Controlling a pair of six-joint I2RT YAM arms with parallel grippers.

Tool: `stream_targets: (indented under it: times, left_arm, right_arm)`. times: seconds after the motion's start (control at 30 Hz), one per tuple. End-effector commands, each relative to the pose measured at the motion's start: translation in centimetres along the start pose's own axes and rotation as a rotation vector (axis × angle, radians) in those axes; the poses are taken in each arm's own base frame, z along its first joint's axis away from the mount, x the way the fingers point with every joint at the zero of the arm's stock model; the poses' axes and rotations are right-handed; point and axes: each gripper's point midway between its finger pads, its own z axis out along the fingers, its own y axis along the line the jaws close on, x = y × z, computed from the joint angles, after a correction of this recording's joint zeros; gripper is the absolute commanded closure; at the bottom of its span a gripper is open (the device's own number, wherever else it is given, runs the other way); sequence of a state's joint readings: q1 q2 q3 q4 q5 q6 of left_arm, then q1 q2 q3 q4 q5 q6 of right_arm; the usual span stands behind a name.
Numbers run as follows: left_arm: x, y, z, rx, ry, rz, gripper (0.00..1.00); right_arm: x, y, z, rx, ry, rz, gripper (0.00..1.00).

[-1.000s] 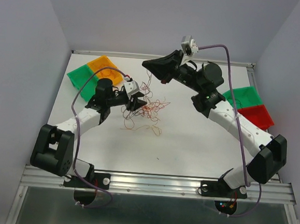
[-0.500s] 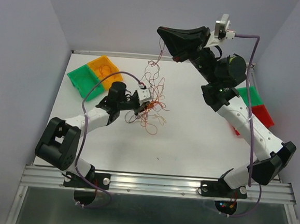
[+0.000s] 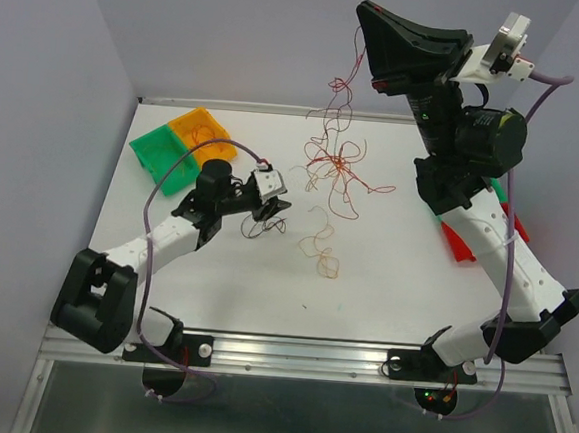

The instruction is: Untangle the cables

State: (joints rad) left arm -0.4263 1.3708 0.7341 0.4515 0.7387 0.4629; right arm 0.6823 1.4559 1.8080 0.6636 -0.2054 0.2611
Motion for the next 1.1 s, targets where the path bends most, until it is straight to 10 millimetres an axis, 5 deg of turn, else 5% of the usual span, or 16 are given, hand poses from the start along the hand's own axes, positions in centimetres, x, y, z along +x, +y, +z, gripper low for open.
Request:
stream_targets:
  times: [0.0,0.27,0.53,0.73,1.07]
  left_arm:
    - [-5.9,-0.3,-2.0,-0.015,-0.160,0.111,0.52]
    - [-12.6,-2.2,-5.9,-0.026,-0.334,0.213,0.45]
    - [-15.6,-5.5,-7.7,0.080,-0.416,0.361,0.38]
    - [-17.4,-5.7,-7.2,0.038,-0.419,0.547,0.38]
    - [-19.2,-2.0,-3.1,-0.115,-0.340,0.625,0.39]
  right_arm:
    - [-1.8,0.0,-0.2,0.022,-0.047,-0.034,0.99]
    - [-0.3,-0.1,-0.3,0.018,-0.021,-0.020,0.99]
    - [1.3,-0.4,-0.2,0.018,-0.001,0.003,0.99]
    - [2.8,-0.4,-0.3,0.003,0.021,0.031,0.99]
    - [2.6,0.6,-0.3,-0.037,0.021,0.064,0.99]
